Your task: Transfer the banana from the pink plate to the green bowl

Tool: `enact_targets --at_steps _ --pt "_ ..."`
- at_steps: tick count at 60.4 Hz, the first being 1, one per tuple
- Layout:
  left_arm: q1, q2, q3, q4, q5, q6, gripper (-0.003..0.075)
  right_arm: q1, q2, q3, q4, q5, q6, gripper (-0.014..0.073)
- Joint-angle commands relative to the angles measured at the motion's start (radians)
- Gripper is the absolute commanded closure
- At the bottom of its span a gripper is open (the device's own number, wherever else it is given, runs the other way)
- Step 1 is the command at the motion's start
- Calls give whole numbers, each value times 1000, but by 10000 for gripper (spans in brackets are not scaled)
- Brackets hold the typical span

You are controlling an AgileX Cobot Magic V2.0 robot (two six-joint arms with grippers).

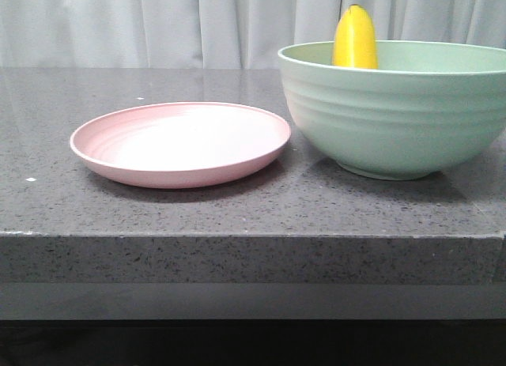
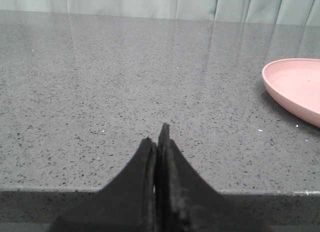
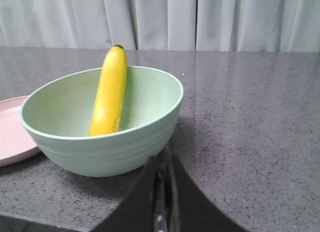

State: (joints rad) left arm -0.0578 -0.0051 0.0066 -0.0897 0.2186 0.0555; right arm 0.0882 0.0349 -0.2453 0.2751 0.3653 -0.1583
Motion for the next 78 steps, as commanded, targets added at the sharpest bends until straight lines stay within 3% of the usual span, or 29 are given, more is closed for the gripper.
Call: enact_targets --at_steps 1,16,78 --pt "1 -19 3 -10 -80 -2 741 -6 -16 53 6 -169 14 654" --pt "1 -19 3 -10 -80 -2 741 -6 -69 277 5 -267 48 654" --pt "1 -19 3 -10 -80 -2 741 -6 -69 273 -6 -237 48 654"
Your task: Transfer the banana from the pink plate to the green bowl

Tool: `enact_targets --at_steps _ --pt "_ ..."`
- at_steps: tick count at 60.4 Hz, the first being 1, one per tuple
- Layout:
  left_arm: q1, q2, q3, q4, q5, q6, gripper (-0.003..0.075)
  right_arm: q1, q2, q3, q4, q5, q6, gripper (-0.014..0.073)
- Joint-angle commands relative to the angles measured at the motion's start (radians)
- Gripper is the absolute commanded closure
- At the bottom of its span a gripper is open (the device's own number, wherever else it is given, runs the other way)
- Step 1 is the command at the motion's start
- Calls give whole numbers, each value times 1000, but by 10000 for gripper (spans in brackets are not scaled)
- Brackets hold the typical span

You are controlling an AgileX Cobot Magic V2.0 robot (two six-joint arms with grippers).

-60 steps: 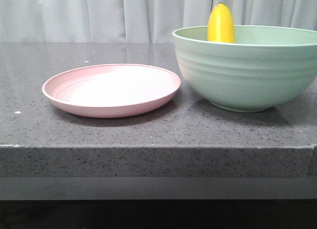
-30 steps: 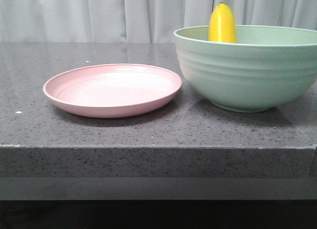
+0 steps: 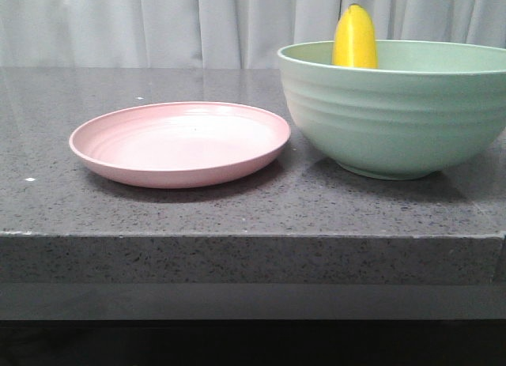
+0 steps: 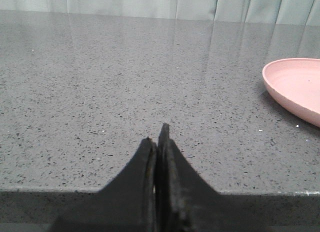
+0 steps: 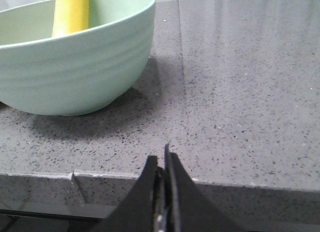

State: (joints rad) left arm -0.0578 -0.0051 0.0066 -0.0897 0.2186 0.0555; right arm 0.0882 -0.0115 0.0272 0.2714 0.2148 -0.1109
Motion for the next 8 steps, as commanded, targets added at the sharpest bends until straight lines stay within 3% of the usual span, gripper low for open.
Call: enact_targets --at_steps 1,8 --pt "1 -19 3 -10 -80 -2 741 -6 -22 0 -3 -87 0 654" --pt "1 -19 3 -10 -80 -2 741 -6 -22 0 -3 -87 0 654"
